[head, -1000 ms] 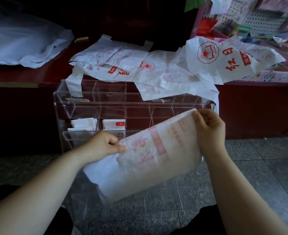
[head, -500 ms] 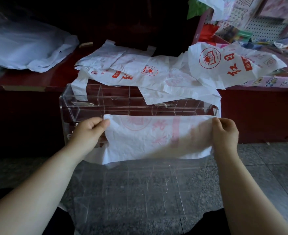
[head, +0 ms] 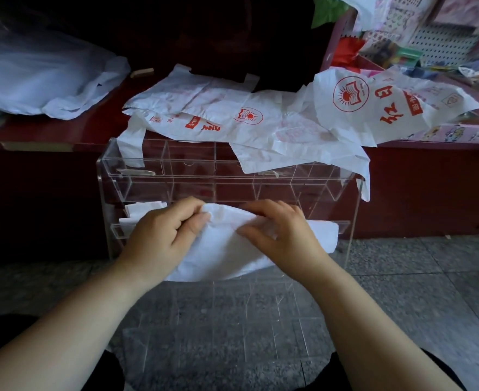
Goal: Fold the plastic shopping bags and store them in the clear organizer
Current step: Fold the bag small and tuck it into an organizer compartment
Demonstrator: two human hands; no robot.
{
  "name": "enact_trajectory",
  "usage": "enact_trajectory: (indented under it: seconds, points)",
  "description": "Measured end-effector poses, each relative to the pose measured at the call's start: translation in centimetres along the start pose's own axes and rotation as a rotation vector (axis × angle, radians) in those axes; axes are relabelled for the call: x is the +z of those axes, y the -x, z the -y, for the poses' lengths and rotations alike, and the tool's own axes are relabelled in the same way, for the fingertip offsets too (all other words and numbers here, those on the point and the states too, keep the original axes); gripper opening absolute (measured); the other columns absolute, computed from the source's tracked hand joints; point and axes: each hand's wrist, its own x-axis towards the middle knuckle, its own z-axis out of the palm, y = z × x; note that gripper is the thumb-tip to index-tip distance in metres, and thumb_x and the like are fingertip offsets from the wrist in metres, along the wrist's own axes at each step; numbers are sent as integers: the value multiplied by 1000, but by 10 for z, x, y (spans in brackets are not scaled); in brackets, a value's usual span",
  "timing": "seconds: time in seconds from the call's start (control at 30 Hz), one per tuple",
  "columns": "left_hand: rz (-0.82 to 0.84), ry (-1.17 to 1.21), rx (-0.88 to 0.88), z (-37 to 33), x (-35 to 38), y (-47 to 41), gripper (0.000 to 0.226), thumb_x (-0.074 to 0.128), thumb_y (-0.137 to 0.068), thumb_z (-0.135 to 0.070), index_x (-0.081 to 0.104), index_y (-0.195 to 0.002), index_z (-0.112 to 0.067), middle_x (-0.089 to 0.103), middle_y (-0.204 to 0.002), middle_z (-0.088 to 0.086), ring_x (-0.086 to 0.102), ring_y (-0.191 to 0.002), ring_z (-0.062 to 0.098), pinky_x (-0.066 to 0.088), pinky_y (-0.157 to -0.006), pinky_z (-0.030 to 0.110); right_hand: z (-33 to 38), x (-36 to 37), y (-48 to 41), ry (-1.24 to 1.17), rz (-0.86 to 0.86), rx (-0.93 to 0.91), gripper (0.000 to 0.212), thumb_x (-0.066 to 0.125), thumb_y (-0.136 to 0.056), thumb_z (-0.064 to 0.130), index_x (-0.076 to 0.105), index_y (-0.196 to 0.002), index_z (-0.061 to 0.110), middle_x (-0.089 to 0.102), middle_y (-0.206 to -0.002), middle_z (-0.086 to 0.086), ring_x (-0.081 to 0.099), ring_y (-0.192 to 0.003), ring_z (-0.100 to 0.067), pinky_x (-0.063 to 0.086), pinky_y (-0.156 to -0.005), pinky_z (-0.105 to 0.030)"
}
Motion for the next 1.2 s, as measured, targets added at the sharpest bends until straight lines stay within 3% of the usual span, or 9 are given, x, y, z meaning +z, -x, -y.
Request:
enact_trajectory:
  seconds: [0.07,0.27,0.37,0.53,0.63,0.77,0.93,1.03,1.2]
  points:
    - [-70,66,-64,1,-5,-3,20,35,-80,-46,46,-78,-30,52,-65,-23,46,-56,-11,33,-54,5,-2,-9,-1,-159,61,80,11,67,-80,22,61,-72,26,55,-58,28,51,-66,4,34,-64,-9]
    - [-58,326,-303,3,-15,-10,44,52,-60,-74,52,-71,-32,56,-59,-26,51,-57,-12,36,-54,4,1,-12,1,-307,147,178,32,64,-83,9,53,-61,30,54,-48,19,46,-47,2,33,-48,-8]
    - [-72,264,-393,5,-7,-9,27,69,-67,-50,54,-66,-27,55,-48,-12,51,-49,-10,37,-51,6,4,-3,1,-242,183,177,28,65,-83,20,52,-62,33,53,-51,18,46,-52,-1,36,-52,-15]
    - [-2,175,-285,4,-2,-6,29,65,-71,-44,61,-52,-23,45,-46,-15,41,-48,1,29,-49,11,14,5,2,-315,261,154,9,69,-80,25,61,-80,22,56,-64,12,50,-61,-3,43,-63,-25]
    - [62,121,-190,-2,1,-3,59,48,-68,-57,61,-64,0,40,-53,1,36,-54,5,28,-51,14,17,14,2,-332,284,133,31,65,-83,22,46,-57,21,40,-51,11,36,-51,-4,31,-53,-20]
    - [-58,181,-289,8,-2,-8,35,67,-77,-30,51,-47,-22,37,-38,-11,34,-39,1,23,-41,10,13,15,1,-399,406,302,41,62,-86,18,40,-51,17,39,-37,12,39,-35,0,31,-42,-10]
    - [-208,144,-496,35,-10,-17,29,60,-86,-16,55,-57,-10,47,-55,1,35,-48,3,27,-44,14,-12,-3,7,-268,676,543,26,66,-83,28,67,-80,2,67,-71,-3,60,-59,-5,51,-63,-22]
    - [-293,141,-559,48,-13,-18,42,60,-87,-17,40,-50,-9,37,-39,-9,33,-37,3,23,-39,12,-32,-17,11,-227,604,639,15,67,-81,23,66,-67,16,64,-59,9,60,-54,0,50,-61,-17]
    - [-439,198,-673,55,-21,-18,47,56,-89,-23,34,-50,-11,34,-28,-13,31,-29,3,20,-33,12,-48,-35,14,-464,265,730,10,64,-82,8,65,-72,9,69,-71,-5,65,-61,-12,55,-64,-26]
